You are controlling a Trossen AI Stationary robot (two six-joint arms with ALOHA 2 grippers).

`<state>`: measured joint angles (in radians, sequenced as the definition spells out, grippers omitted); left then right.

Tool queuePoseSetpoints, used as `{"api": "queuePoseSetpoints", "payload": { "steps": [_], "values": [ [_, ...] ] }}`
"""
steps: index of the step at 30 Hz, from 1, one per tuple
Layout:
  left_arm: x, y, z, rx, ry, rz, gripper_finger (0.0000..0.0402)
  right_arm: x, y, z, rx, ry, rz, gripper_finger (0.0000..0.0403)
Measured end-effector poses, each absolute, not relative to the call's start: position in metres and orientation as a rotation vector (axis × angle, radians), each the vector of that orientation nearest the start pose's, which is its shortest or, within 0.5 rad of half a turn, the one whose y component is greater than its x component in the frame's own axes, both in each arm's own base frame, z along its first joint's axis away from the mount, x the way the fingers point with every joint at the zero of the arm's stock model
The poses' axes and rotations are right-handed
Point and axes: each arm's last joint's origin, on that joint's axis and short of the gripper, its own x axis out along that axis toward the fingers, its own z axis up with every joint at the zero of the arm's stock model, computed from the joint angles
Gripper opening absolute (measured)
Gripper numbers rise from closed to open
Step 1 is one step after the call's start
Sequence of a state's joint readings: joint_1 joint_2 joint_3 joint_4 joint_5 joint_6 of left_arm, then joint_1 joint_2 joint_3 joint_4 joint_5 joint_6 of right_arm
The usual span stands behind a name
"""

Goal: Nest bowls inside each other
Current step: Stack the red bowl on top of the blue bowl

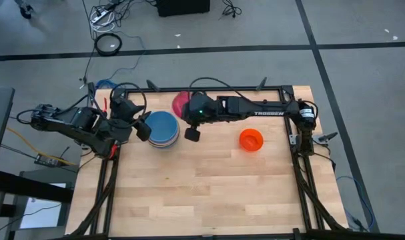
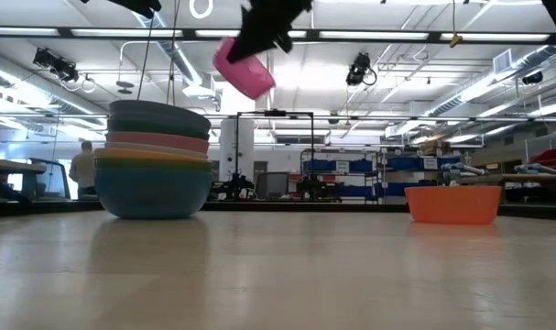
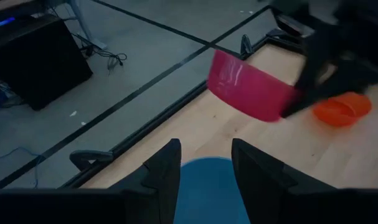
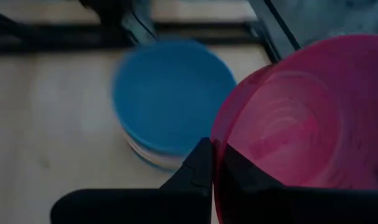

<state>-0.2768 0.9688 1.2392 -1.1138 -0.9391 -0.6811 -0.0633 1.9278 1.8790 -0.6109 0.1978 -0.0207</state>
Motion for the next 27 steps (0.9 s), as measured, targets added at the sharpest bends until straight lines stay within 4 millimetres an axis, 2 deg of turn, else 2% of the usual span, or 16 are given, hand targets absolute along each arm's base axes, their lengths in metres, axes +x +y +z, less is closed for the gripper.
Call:
{"api": "queuePoseSetpoints", "payload": {
  "steps": [12,20,27],
  "values": [
    [0.147,-0.016,0.383,-0.109,0.405,0.877,0.0152,0.445,-0.024,0.356,-0.043,0.47,-0.135,0.0],
    [0.148,-0.016,0.385,-0.128,0.38,0.875,0.0152,0.449,-0.028,0.363,-0.027,0.385,-0.106,0.0],
    [0.156,-0.019,0.393,-0.118,0.324,0.833,0.0152,0.453,-0.03,0.343,-0.002,0.361,-0.082,0.0]
  ]
}}
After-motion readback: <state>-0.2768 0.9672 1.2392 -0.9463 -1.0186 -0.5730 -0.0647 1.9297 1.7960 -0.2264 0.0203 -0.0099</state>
